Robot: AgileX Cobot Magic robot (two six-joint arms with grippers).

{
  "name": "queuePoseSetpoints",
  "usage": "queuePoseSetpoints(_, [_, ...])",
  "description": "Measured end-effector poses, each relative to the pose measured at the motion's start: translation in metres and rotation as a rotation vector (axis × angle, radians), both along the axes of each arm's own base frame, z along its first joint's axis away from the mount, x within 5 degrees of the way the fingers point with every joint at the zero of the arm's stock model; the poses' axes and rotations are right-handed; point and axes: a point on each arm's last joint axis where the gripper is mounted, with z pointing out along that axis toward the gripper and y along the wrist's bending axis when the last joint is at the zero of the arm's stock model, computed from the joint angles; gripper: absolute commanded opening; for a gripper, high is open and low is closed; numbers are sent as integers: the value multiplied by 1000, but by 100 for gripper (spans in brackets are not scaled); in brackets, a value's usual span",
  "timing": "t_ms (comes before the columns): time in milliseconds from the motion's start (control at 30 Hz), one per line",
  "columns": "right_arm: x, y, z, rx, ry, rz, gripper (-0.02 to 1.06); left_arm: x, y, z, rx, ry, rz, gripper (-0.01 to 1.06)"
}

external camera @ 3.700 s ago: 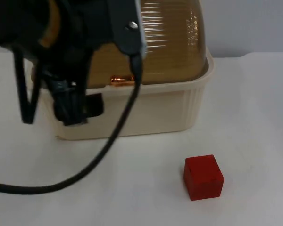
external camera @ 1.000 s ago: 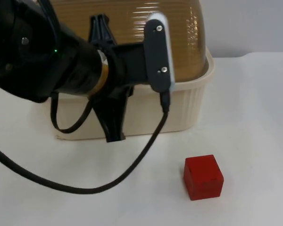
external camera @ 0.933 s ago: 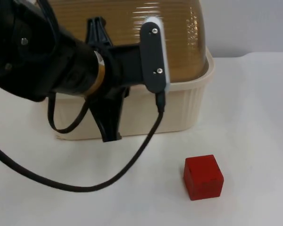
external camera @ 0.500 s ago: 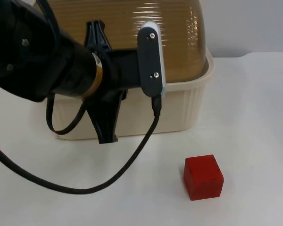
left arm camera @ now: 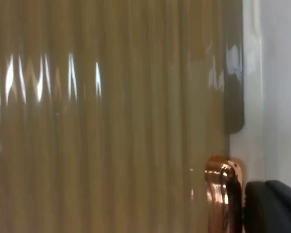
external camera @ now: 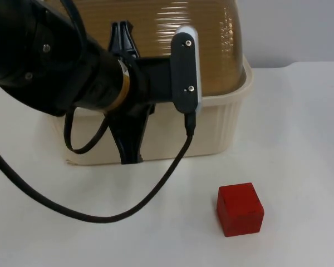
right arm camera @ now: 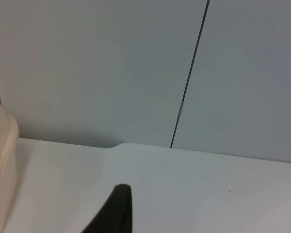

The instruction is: Open the box lid with the left hand, place the block into the box with the right hand, then close the box lid with the left hand.

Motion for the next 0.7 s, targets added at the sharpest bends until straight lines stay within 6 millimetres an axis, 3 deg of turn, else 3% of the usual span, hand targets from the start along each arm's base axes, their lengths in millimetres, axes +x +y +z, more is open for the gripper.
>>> queuePoseSetpoints(700, [0,0,0,-4,0,1,105,5,8,4,48,-64,72,0])
